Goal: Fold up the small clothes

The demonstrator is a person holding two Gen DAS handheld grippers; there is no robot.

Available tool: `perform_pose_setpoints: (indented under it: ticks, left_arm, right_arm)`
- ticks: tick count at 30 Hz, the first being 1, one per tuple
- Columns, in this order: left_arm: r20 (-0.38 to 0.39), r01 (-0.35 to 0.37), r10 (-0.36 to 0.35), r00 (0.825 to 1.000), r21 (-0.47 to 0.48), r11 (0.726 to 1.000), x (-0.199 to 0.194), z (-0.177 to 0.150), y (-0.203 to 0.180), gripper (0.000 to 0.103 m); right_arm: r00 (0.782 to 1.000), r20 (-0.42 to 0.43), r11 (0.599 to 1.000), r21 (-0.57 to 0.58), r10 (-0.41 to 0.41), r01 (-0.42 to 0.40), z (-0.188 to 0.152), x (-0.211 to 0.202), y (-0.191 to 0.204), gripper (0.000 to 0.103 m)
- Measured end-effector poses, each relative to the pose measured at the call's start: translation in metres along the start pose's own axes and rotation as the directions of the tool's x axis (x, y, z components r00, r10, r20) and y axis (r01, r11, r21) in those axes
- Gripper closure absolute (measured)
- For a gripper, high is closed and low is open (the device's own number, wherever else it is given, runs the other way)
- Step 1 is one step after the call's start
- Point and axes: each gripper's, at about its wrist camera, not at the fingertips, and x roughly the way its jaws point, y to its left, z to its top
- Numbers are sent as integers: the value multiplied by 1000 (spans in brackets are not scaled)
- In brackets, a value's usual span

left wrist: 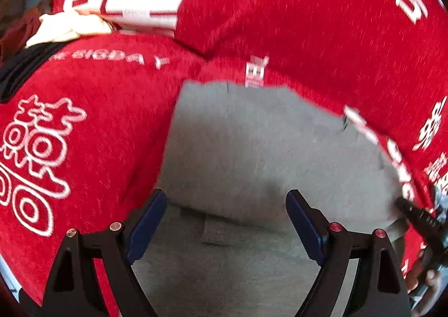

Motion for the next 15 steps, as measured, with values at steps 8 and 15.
perform_pose_setpoints:
  ticks: [8, 15]
  left_arm:
    - [-56, -46, 57, 997, 192, 980, 32, -1, -63, 15]
    - [-58, -98, 114, 992, 232, 968, 48, -5, -48, 6]
  right_arm:
    - [997, 79, 977, -208, -25, 41, -7, -17, 63, 20]
    - [997, -28, 947, -316, -76, 63, -23, 32, 69, 21]
